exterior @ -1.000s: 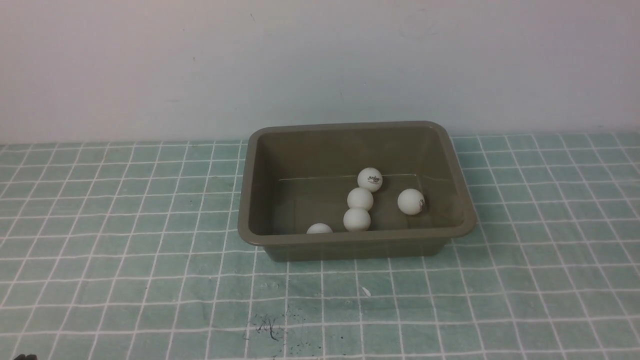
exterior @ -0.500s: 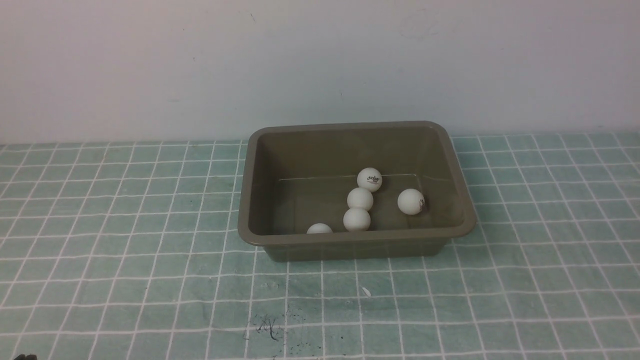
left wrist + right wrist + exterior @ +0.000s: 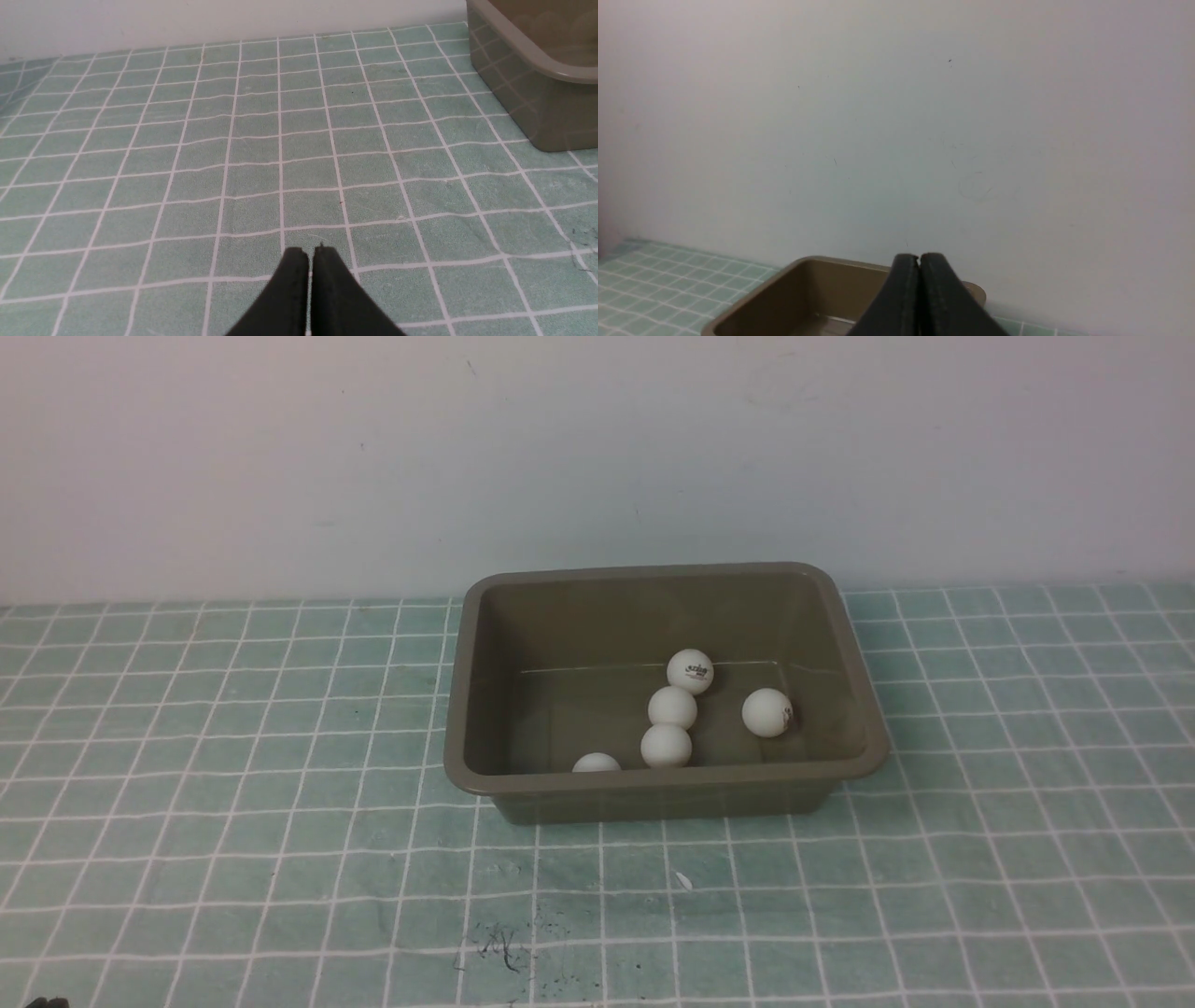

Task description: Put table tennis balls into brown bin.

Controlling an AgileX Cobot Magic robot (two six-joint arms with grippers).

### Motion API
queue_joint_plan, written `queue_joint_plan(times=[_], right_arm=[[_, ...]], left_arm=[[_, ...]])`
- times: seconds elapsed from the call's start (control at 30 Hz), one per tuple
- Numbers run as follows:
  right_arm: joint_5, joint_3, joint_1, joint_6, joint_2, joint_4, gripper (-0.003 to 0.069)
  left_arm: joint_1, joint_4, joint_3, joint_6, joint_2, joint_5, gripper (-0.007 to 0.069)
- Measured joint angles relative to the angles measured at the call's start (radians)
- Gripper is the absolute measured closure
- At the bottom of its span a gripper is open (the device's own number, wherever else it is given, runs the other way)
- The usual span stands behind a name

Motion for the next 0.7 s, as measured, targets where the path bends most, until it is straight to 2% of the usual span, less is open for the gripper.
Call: queue_joint_plan(times=[0.07, 0.17, 0.2, 0.37, 0.47, 0.7], right_arm=[[-0.004, 0.048, -0.022, -0.002, -0.012, -0.019, 0.0673], [-0.006, 0.144, -0.105, -0.005, -0.039, -0.041, 0.0673], [-0.006, 0.212, -0.16, -0.005, -0.053, -0.047, 0.0673], [0.0, 0.399, -0.27, -0.005, -0.098, -0.047, 0.0673], [0.0, 0.431, -0.302, -0.004, -0.102, -0.047, 0.0673], [-0.005, 0.433, -0.308, -0.004, -0.103, -0.047, 0.0673]], left_arm=[[0.0, 0.0, 0.0, 0.0, 0.0, 0.0, 0.0629], [0.0, 0.0, 0.0, 0.0, 0.0, 0.0, 0.0629], [0.0, 0.0, 0.0, 0.0, 0.0, 0.0, 0.0629], [0.0, 0.0, 0.0, 0.0, 0.0, 0.0, 0.0629], [0.0, 0.0, 0.0, 0.0, -0.001, 0.002, 0.0629], [0.0, 0.0, 0.0, 0.0, -0.001, 0.003, 0.0629]])
